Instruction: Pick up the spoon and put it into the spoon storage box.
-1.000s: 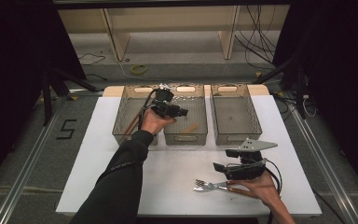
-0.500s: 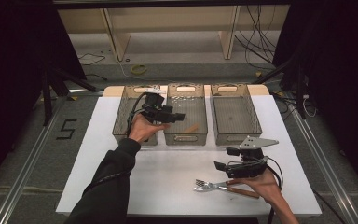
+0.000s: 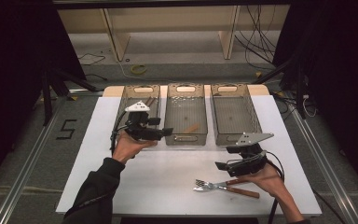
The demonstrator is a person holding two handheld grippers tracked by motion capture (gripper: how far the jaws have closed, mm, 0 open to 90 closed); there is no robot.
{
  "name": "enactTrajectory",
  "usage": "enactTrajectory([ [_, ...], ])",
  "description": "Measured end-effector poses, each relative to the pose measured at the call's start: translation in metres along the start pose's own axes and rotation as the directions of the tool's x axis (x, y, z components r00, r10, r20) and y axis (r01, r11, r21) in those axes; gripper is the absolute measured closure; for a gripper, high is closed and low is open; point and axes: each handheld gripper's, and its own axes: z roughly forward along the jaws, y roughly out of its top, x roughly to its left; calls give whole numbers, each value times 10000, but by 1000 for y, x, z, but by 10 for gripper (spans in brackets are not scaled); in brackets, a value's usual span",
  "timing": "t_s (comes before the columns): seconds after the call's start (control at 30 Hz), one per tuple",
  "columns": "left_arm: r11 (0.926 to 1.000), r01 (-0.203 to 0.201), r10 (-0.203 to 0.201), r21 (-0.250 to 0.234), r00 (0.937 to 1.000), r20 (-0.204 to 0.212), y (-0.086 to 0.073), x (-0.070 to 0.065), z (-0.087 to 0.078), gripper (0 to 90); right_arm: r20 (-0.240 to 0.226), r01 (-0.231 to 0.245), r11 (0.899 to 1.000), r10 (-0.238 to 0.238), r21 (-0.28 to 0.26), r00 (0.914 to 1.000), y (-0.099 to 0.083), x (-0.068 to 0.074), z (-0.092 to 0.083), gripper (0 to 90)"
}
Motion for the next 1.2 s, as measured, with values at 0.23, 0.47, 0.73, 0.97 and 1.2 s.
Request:
enactTrajectory([
  [0.23,9996,-27,30,-279,9999,133,-21,-4,-16,221,-190,476,9967,-464,661,9987,7,-1,3,253],
  [0.47,9985,-181,189,-524,9997,145,-41,-9,-30,206,-368,727,9909,-690,1133,9969,9,-2,6,250],
  [0.73,9980,-197,209,-609,9996,185,-58,-13,-39,193,-438,1062,9804,-1002,1660,9940,10,-2,10,244],
  [0.97,9978,-265,271,-608,9996,91,-71,-16,-43,192,-254,1443,9661,-1422,2141,9895,10,-2,10,242],
  [1.2,9975,-554,558,-446,9984,84,-83,-21,-42,191,-240,1822,9445,-1827,2735,9829,7,-1,10,244],
])
